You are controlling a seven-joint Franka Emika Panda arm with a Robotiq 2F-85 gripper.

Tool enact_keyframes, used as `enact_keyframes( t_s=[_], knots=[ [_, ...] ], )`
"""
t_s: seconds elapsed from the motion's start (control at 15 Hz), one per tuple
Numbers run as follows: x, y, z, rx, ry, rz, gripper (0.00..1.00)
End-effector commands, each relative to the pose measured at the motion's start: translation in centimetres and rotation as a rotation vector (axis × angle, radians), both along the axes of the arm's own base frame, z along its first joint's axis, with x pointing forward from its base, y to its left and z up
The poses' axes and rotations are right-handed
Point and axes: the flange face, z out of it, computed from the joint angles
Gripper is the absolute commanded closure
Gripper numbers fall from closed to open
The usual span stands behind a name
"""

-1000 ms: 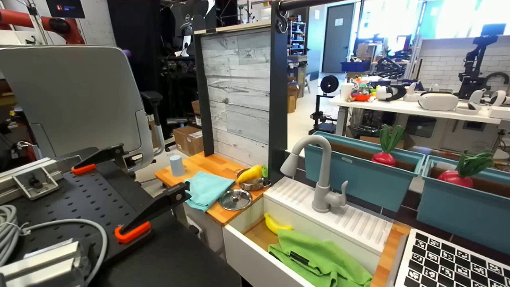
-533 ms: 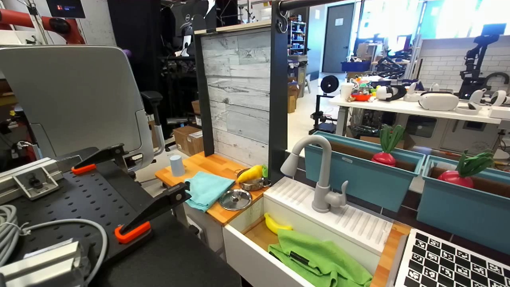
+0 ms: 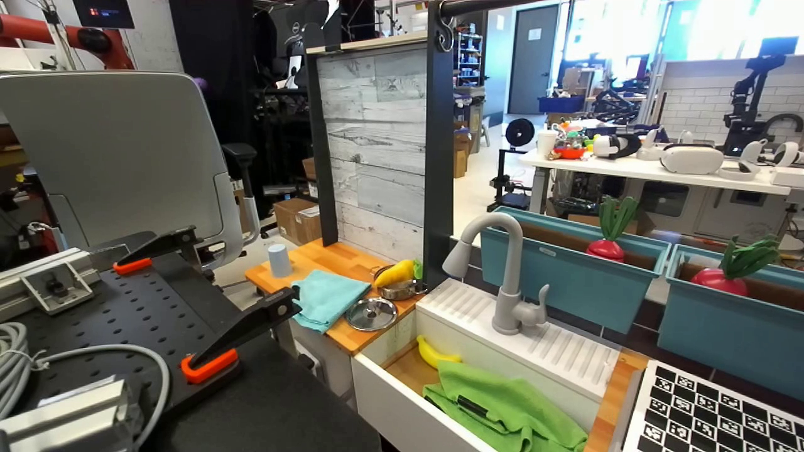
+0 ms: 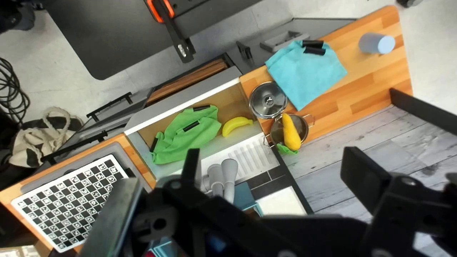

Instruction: Move the tap to the left

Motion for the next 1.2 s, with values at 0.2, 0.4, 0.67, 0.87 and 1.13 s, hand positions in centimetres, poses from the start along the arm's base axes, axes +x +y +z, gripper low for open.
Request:
enact_keyframes(
  t_s=[0.2, 0.4, 0.67, 0.87, 1.13],
  knots=[
    [8.9, -4.6, -10.0, 0.019, 0.048, -0.145, 0.0],
    [11.9, -6.4, -13.7, 0.031, 0.071, -0.214, 0.0],
    [15.3, -8.7, -18.0, 0.065, 0.099, -0.29, 0.0],
    [17.4, -10.4, -21.3, 0.079, 0.126, -0.351, 0.0],
    [19.6, -12.0, -24.9, 0.072, 0.137, -0.422, 0.0]
  ],
)
